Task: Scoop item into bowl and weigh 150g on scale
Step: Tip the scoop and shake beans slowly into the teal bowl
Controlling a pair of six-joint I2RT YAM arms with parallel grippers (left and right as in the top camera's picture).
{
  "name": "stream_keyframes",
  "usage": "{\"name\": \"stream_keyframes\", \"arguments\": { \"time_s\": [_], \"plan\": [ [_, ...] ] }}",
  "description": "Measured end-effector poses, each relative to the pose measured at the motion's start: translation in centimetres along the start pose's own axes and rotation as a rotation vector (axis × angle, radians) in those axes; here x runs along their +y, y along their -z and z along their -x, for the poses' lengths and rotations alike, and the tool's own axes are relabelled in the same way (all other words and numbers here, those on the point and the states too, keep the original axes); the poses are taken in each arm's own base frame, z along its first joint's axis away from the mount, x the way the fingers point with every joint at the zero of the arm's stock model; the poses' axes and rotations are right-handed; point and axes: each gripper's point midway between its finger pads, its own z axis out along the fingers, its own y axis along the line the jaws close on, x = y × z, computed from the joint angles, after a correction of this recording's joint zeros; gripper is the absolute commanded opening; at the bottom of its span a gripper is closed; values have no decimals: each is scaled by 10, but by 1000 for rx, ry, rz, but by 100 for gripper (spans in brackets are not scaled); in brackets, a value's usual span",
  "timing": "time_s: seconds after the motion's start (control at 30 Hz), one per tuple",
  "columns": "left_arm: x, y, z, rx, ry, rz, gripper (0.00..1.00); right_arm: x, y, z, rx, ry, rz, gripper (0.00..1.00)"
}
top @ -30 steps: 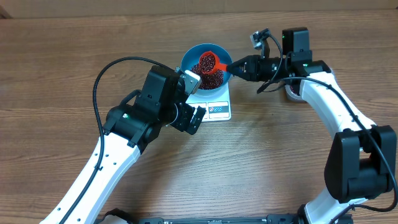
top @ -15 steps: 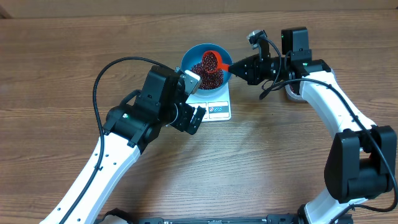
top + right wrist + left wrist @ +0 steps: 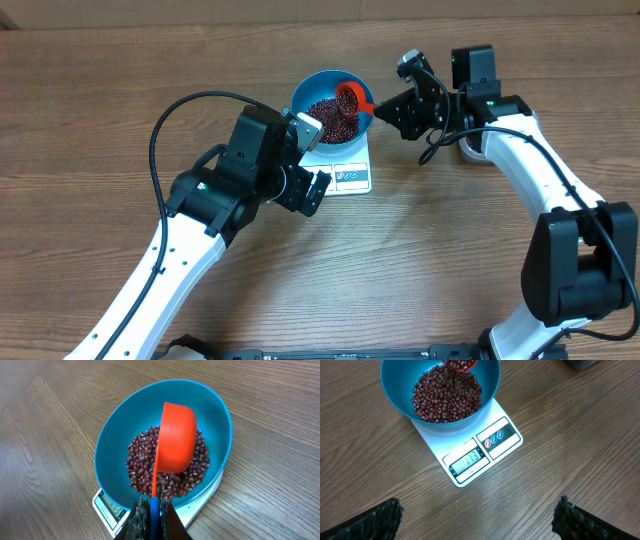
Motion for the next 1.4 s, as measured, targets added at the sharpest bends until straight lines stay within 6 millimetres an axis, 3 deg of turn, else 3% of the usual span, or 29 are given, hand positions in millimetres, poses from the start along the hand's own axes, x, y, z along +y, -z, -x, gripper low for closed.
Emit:
{"name": "stream_keyframes", "arguments": {
  "time_s": [1.4],
  "plan": [
    [0,0,0,0,0,0,100,2,-2,-5,22,-113,-6,4]
  ]
}}
